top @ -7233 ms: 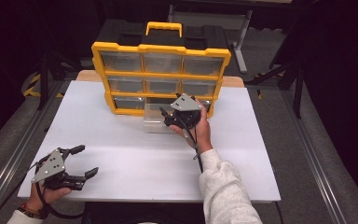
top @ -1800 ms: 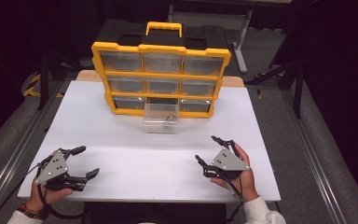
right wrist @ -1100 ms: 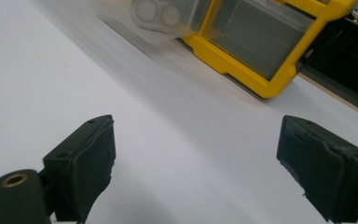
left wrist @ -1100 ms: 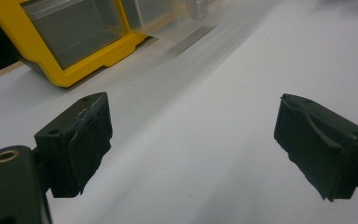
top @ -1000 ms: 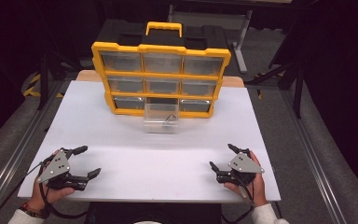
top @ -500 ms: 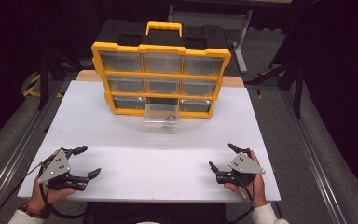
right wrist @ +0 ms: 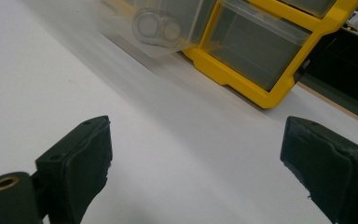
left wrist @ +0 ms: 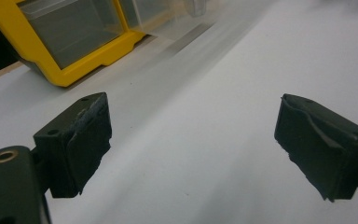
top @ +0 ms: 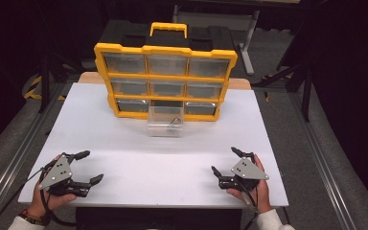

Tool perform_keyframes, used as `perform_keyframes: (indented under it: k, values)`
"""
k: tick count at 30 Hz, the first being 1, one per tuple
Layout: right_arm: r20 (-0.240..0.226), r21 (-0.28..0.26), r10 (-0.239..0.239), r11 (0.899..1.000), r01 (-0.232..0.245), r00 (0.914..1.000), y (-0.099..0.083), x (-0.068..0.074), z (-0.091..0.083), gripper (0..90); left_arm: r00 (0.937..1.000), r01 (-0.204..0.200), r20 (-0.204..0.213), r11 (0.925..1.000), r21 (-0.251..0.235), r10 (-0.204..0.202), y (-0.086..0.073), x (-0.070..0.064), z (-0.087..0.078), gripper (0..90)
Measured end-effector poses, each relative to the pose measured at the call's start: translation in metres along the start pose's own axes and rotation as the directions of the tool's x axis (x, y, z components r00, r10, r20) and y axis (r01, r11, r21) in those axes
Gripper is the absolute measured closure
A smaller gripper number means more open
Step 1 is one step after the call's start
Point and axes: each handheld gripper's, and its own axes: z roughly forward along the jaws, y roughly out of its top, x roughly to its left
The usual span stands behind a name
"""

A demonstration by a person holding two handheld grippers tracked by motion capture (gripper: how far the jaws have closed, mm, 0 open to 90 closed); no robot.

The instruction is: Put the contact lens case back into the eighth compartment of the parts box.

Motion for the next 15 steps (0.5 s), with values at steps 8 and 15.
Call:
perform_keyframes:
  k: [8, 15]
  values:
    - [-0.01, -0.002, -0.018, 1.0, 0.018, 0.9998, 0.0032, 0.0037, 0.0007, 10.2, 1.0, -0.006, 0.004, 1.0, 0.004, 0.006, 0.0, 0.0006, 0.0007, 11.9]
    - [-0.012, -0.009, -0.017, 1.0, 0.017, 0.9998, 0.0048, 0.0038, 0.002, 10.4, 1.0, -0.006, 0.006, 0.9999, 0.01, 0.006, -0.0002, 0.0018, 0.0025, 11.9]
